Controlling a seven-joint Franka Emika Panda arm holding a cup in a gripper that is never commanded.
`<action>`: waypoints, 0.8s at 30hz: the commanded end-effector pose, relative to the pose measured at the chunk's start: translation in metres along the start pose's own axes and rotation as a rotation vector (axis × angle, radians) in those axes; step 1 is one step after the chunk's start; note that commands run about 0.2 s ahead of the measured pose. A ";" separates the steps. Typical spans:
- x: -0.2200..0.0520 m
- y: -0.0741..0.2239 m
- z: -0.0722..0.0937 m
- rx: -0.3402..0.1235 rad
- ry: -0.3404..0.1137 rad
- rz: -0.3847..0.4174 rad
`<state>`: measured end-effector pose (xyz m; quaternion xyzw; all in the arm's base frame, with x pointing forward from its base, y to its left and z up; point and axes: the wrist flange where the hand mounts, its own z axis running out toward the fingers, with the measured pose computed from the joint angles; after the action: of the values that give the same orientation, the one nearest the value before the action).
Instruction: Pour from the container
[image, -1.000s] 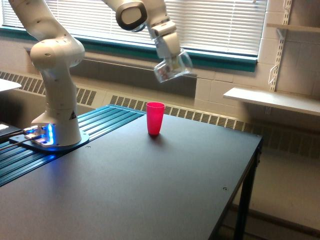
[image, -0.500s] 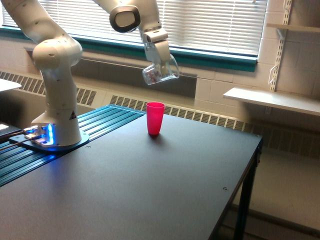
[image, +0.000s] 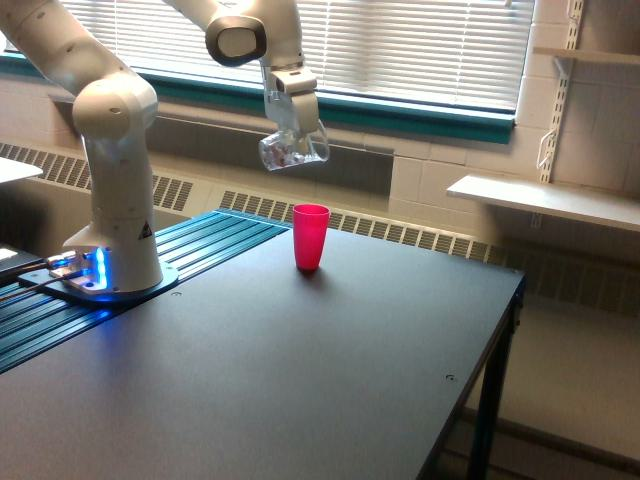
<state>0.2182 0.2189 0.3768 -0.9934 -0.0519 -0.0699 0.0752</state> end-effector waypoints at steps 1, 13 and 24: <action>-0.013 0.010 0.015 -0.023 -0.068 0.018; -0.017 0.019 0.036 -0.067 -0.147 0.067; -0.024 0.020 0.068 -0.136 -0.173 0.027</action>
<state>0.2094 0.2150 0.3271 -0.9989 -0.0406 0.0002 0.0233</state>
